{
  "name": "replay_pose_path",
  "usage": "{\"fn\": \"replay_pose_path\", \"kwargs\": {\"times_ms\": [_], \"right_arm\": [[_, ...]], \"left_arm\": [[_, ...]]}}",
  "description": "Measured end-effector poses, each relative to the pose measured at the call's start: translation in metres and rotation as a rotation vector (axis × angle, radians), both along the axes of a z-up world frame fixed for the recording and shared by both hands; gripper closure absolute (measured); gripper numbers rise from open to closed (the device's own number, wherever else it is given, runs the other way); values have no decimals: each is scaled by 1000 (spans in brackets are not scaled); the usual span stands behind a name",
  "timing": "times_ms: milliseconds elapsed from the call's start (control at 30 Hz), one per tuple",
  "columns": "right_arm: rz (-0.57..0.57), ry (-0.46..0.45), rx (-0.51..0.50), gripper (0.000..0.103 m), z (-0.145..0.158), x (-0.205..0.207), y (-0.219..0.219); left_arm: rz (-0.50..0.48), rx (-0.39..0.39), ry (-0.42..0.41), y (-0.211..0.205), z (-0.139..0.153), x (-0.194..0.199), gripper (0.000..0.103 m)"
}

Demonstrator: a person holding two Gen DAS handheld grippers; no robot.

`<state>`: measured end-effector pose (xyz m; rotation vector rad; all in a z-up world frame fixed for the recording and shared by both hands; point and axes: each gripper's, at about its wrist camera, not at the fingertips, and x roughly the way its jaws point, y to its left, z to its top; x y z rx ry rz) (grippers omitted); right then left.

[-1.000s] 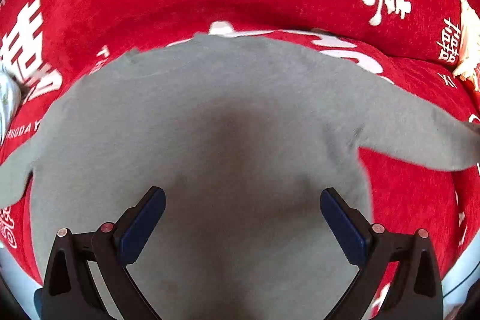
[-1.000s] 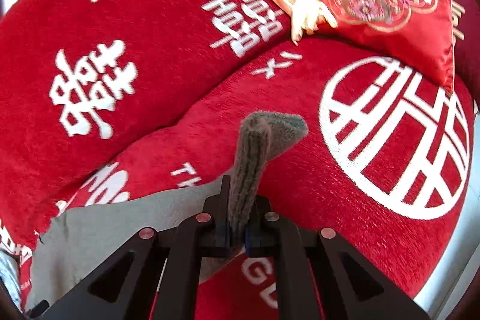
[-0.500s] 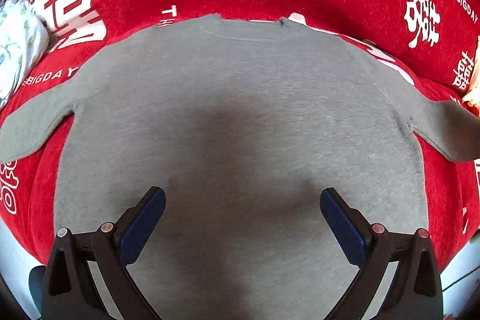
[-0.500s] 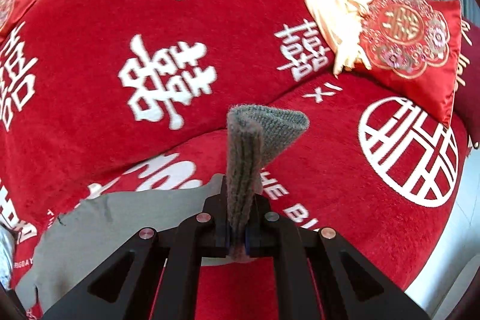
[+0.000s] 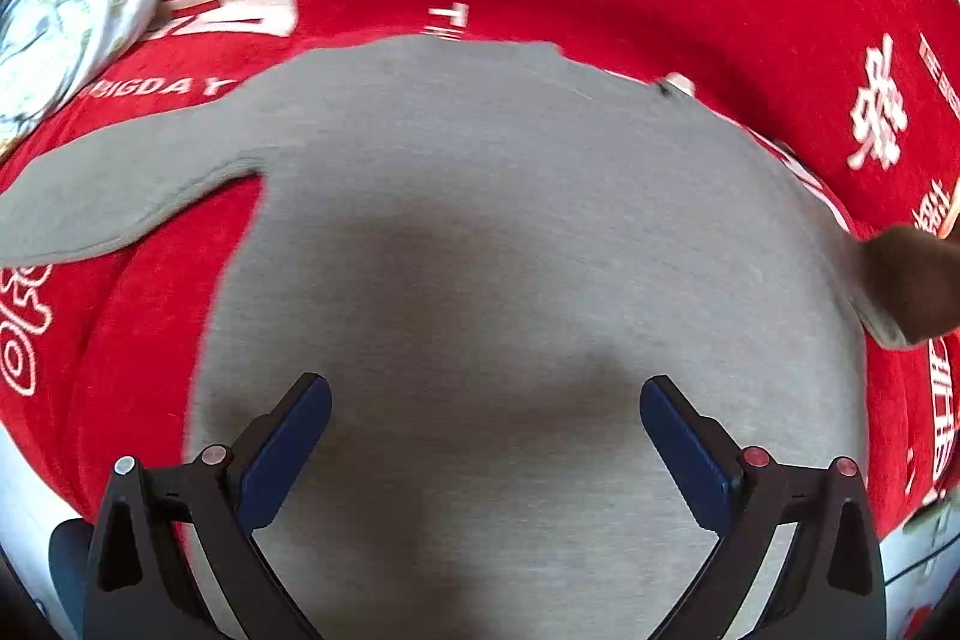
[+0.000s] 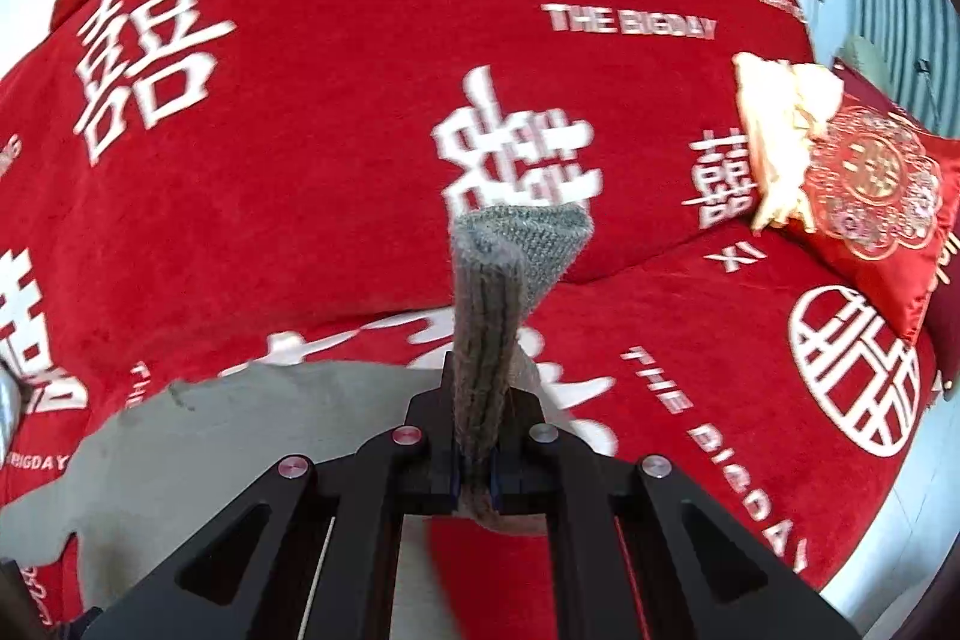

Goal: Fold small clothes
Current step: 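Lift the gripped sleeve cuff up with the right gripper, then lay the sleeve across the sweater body and open the right gripper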

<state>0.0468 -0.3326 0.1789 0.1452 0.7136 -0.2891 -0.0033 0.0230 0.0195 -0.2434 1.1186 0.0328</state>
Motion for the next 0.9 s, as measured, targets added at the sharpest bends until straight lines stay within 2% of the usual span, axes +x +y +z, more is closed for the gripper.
{"fn": "replay_pose_path", "kwargs": {"times_ms": [400,600,900], "right_arm": [[152,47,-21,97,-30,28,131],[234,98,-13,97,-58,52,202],[347,177,-23,97,-98,70,279]], "left_arm": [[72,-65,-5,61,-6,-7,0],[81,-72,-15,81,-3,-11,0],[140,-87,-8,118,-5,-12,0]]}}
